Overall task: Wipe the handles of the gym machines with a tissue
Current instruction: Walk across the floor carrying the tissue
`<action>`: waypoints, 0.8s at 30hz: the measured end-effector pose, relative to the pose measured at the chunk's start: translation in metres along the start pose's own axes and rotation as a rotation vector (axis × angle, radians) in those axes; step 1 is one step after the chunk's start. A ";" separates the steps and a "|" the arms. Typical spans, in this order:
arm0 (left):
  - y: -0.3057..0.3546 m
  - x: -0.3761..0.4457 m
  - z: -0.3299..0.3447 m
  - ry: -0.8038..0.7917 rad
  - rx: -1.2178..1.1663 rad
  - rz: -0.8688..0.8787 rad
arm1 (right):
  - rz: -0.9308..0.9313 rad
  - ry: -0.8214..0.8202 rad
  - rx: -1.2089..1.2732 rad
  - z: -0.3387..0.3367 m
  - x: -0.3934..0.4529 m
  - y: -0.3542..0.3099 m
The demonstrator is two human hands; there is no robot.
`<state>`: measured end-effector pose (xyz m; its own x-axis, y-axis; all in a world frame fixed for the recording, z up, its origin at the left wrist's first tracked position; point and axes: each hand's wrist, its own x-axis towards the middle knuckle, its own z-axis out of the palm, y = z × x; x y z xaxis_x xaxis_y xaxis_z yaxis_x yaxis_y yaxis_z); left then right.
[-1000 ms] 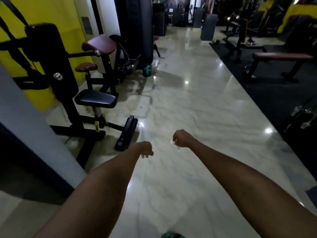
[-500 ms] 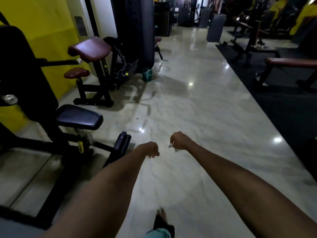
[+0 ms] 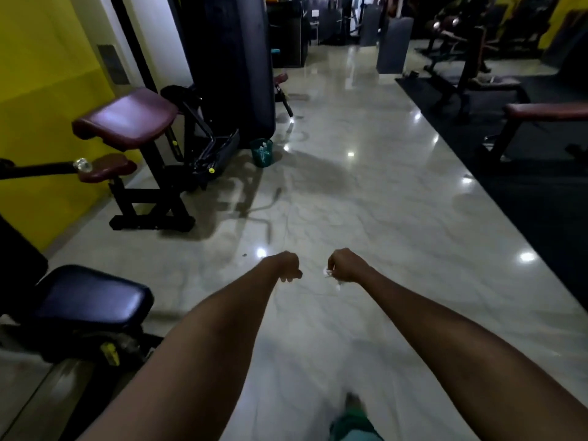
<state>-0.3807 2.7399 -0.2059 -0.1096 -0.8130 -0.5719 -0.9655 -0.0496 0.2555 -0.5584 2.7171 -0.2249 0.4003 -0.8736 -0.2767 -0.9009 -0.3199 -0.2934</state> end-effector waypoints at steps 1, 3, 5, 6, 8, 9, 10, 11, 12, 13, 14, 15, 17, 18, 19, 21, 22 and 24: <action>0.000 0.024 -0.013 0.005 0.000 -0.005 | -0.004 0.002 0.004 -0.007 0.024 0.010; -0.001 0.063 -0.035 0.010 0.004 -0.007 | 0.002 0.003 0.022 -0.022 0.064 0.025; 0.002 0.106 -0.062 0.018 -0.007 -0.006 | -0.013 0.016 0.040 -0.039 0.113 0.046; 0.004 0.128 -0.077 0.019 -0.012 -0.009 | -0.020 0.008 0.047 -0.050 0.139 0.057; 0.008 0.160 -0.104 0.006 0.002 -0.017 | -0.015 -0.018 0.044 -0.070 0.179 0.075; 0.009 0.180 -0.123 0.003 0.004 -0.030 | -0.015 -0.030 0.043 -0.083 0.204 0.085; 0.010 0.197 -0.139 0.015 0.005 -0.041 | -0.009 -0.039 0.046 -0.094 0.225 0.093; 0.011 0.217 -0.158 0.040 0.004 -0.053 | -0.012 -0.040 0.050 -0.108 0.247 0.100; 0.010 0.234 -0.174 0.067 0.013 -0.055 | -0.015 -0.030 0.060 -0.121 0.266 0.106; 0.009 0.249 -0.188 0.075 0.020 -0.055 | -0.024 -0.014 0.075 -0.131 0.283 0.109; 0.009 0.268 -0.202 0.062 0.010 -0.050 | -0.033 -0.009 0.087 -0.142 0.303 0.113; 0.010 0.281 -0.212 0.030 0.003 -0.058 | -0.045 -0.016 0.080 -0.149 0.319 0.116; 0.009 0.314 -0.232 -0.020 0.004 -0.083 | -0.064 -0.065 0.042 -0.161 0.358 0.123; 0.007 0.329 -0.239 -0.032 -0.003 -0.093 | -0.064 -0.088 0.028 -0.165 0.377 0.126; 0.004 0.350 -0.250 -0.033 -0.017 -0.099 | -0.069 -0.096 0.018 -0.171 0.403 0.131; -0.003 0.389 -0.270 -0.038 -0.036 -0.106 | -0.079 -0.088 0.014 -0.182 0.451 0.141; -0.009 0.410 -0.281 -0.042 -0.036 -0.105 | -0.087 -0.076 0.017 -0.189 0.475 0.145; -0.018 0.452 -0.307 -0.038 -0.044 -0.102 | -0.110 -0.053 0.017 -0.207 0.521 0.152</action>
<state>-0.3402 2.1952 -0.2292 -0.0207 -0.7797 -0.6258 -0.9610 -0.1572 0.2276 -0.5213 2.1377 -0.2244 0.5055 -0.8128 -0.2897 -0.8482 -0.4064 -0.3397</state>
